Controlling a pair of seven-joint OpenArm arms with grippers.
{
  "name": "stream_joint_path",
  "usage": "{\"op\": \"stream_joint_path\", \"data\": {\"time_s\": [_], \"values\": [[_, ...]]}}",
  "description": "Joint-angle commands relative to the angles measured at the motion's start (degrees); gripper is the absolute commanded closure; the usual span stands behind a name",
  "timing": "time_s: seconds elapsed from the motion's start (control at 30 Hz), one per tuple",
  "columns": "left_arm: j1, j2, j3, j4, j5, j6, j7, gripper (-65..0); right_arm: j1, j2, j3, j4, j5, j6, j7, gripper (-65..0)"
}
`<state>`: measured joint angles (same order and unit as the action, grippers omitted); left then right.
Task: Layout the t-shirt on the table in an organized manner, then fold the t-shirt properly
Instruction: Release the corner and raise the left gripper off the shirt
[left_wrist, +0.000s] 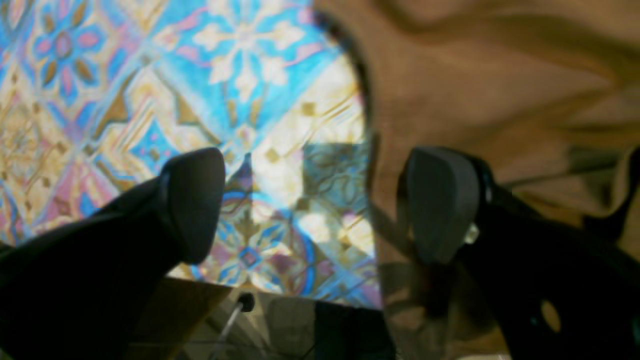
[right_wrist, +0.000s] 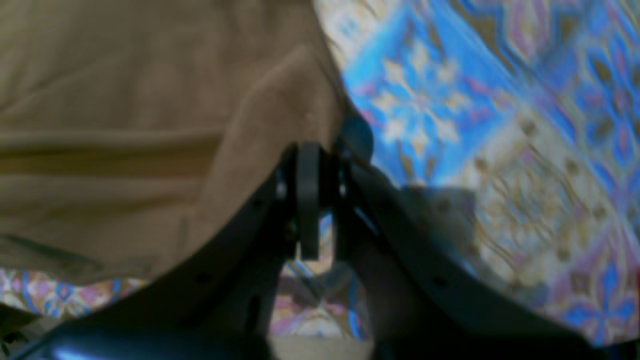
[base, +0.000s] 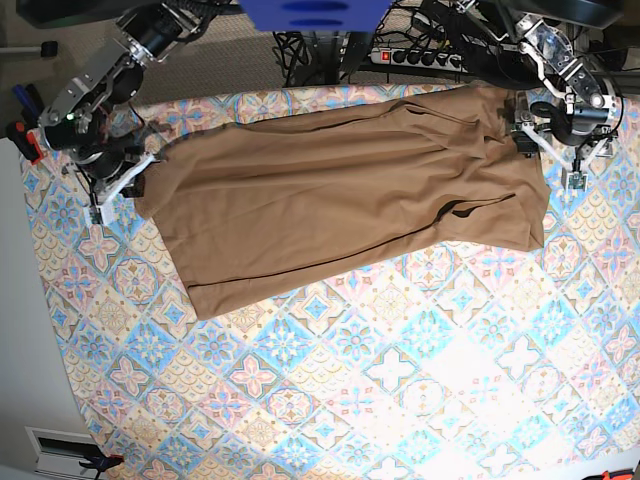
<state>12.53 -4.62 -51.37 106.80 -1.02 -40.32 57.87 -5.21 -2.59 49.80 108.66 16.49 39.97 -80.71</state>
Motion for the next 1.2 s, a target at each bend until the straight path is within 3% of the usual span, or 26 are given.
{"op": "stream_joint_path", "data": {"time_s": [0.0, 0.73, 1.0, 1.17], "values": [[-0.27, -0.87, -0.1, 0.84, -0.08, 0.32, -0.86, -53.3, 1.48, 0.7, 0.18, 1.1, 0.43, 0.03, 0.71, 0.0], [-0.27, -0.87, -0.01, 0.84, 0.01, 0.32, -0.86, -53.3, 13.08, 0.7, 0.35, 0.48, 0.34, 0.03, 0.71, 0.0], [-0.18, -0.87, -0.1, 0.84, 0.01, 0.32, -0.86, -53.3, 13.26, 0.7, 0.35, -2.77, 0.34, 0.03, 0.71, 0.0], [1.4, -0.87, -0.01, 0.93, -0.61, 0.32, -0.86, -53.3, 10.18, 0.7, 0.26, -5.58, 0.34, 0.03, 4.62, 0.0]]}}
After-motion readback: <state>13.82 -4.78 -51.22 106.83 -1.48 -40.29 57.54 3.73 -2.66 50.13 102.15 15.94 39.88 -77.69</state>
